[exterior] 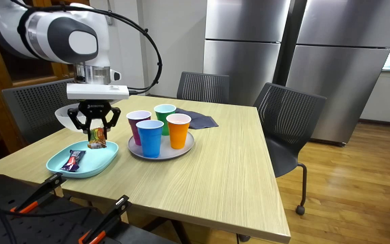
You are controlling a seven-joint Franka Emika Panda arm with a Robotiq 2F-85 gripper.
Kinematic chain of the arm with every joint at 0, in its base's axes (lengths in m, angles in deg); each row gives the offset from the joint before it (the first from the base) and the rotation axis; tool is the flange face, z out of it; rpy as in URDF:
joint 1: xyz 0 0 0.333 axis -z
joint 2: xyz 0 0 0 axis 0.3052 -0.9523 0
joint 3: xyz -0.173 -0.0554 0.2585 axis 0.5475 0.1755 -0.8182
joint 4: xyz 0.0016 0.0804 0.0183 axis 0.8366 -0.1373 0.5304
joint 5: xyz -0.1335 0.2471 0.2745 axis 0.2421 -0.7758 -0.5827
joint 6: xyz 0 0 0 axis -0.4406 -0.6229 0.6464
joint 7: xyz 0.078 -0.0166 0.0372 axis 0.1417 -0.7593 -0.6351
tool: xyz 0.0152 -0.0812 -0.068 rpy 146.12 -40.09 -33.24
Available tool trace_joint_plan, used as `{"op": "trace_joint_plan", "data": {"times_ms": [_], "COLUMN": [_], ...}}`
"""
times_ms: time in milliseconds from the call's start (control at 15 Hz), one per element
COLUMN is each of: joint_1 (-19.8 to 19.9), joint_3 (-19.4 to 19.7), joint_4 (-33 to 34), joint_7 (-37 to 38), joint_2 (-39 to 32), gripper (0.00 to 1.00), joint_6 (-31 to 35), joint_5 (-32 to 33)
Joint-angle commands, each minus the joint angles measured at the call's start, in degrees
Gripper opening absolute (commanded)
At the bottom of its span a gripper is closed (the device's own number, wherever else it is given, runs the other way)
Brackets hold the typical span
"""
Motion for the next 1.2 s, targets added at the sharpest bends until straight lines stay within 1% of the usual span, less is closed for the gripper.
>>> {"op": "trace_joint_plan", "data": {"times_ms": [0, 333, 867, 933, 1000, 1133], "joint_1": [2.3, 4.3, 7.3, 7.2, 7.5, 8.6], "joint_3": [-3.2, -5.7, -8.2, -8.0, -8.1, -8.7], "joint_4": [0.7, 0.7, 1.1, 1.0, 1.0, 0.9], "joint_7": [-1.5, 0.0, 0.6, 0.9, 0.8, 0.3], "joint_2": [-4.0, -7.4, -8.9, -8.9, -9.0, -8.4], "gripper": [0.17, 0.17, 0.17, 0.67, 0.68, 0.82], "joint_6": [3.3, 7.3, 8.9, 8.7, 8.9, 8.2], "joint_5": [0.0, 2.9, 6.7, 7.5, 7.7, 7.3]}}
